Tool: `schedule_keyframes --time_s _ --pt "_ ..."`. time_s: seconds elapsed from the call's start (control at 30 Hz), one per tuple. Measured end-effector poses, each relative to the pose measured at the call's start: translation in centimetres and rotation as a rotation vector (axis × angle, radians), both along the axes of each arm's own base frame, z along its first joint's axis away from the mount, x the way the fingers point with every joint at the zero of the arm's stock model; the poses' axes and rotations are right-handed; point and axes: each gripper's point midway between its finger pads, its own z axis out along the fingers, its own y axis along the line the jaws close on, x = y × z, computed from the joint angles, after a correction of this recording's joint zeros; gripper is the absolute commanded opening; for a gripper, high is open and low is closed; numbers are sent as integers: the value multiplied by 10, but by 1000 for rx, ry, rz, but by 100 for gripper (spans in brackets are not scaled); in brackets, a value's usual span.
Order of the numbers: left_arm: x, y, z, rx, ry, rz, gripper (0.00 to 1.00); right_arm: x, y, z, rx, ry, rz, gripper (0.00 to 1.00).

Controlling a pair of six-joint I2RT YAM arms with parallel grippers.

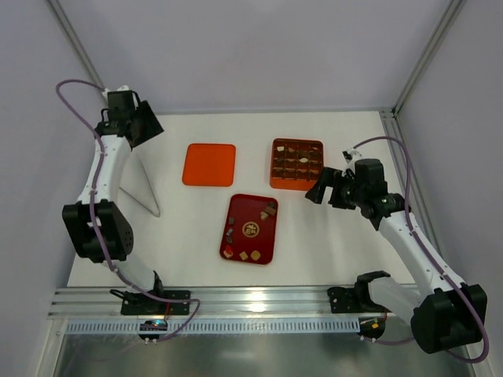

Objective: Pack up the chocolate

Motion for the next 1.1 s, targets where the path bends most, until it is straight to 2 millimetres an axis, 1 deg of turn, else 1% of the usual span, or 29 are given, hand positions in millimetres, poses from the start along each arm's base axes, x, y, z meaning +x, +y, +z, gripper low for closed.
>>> schedule_keyframes --time_s 0.03,0.07,0.1,0.17,0.2,0.23,0.27,0.3,0.37,0.4,0.47,0.6,0.7,0.77,0.93,1.0,1.1 --pt "13 -11 -1 -13 -3 -47 58 3 3 0 4 7 4 100" --pt "25 -19 -8 -22 -1 -90 56 6 5 1 7 14 8 100" --pt "35 -25 -19 -36 12 -125 54 9 9 4 11 15 14 100" --pt "49 -35 -52 -73 73 -189 51 18 16 11 19 7 29 100" --pt "54 -39 -72 -93 110 -214 51 23 20 16 23 2 36 99" --pt "58 -42 -92 -112 150 -241 51 28 23 21 28 -6 42 99" --pt "60 -47 -127 -144 215 -271 50 39 28 30 37 -28 49 99" --pt "57 -50 -144 -157 257 -283 50 42 31 32 39 -32 52 98" --pt "55 -54 -166 -159 306 -302 50 51 36 38 46 -30 55 98" --pt "55 -56 -173 -155 321 -312 50 55 39 39 48 -31 58 98" --pt "55 -59 -180 -138 333 -325 50 65 49 42 48 -31 71 98" --pt "57 -68 -181 -103 330 -349 50 77 67 42 42 -25 100 98" --pt "57 -71 -183 -83 333 -359 49 85 78 42 45 -20 108 98" --pt "57 -74 -187 -66 341 -365 46 91 82 40 47 -16 110 98" --pt "54 -78 -203 -29 371 -370 34 112 95 29 40 6 114 98" --pt "55 -80 -204 -22 367 -374 30 120 102 24 38 15 122 97" --pt "57 -80 -205 -13 355 -373 21 132 115 15 35 31 139 97"
